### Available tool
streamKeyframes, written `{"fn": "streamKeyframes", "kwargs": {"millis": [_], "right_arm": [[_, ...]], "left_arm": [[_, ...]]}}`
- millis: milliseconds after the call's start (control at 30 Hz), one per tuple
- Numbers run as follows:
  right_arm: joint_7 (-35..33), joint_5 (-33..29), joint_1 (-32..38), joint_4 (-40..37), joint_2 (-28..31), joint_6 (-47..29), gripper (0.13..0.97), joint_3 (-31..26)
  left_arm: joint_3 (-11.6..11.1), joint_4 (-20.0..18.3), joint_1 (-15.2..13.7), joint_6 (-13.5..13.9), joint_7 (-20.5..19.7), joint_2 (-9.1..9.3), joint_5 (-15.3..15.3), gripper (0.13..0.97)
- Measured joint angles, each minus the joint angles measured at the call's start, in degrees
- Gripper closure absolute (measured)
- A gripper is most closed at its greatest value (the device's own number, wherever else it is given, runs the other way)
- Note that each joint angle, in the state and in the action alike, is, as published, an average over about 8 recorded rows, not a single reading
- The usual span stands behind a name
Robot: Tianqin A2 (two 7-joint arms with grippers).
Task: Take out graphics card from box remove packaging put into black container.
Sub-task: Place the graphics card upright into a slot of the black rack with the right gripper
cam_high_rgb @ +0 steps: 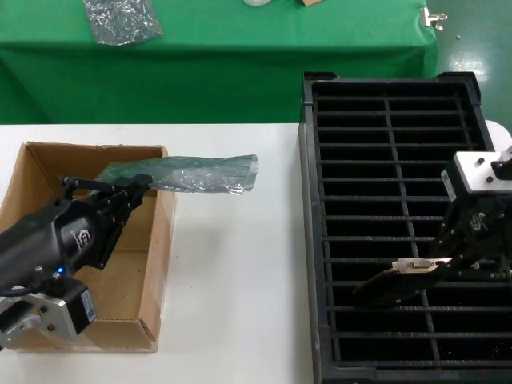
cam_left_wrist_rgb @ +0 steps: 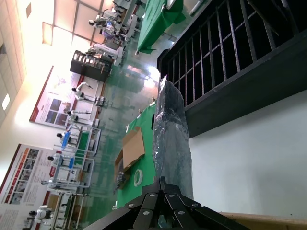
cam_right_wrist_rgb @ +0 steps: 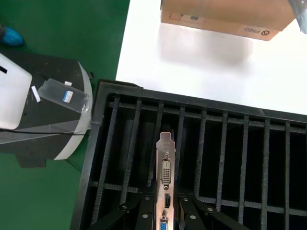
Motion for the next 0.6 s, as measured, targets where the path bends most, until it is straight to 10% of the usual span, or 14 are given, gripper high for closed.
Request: {"fn": "streamKeyframes", "kwargs": {"millis": [600], "right_arm": [[-2.33,-0.62,2.20,-3.64,-3.26,0.01,0.907,-3.24]], "left_arm": [[0.00,0.00,0.00,0.00,0.00,0.00,0.00,0.958]]}}
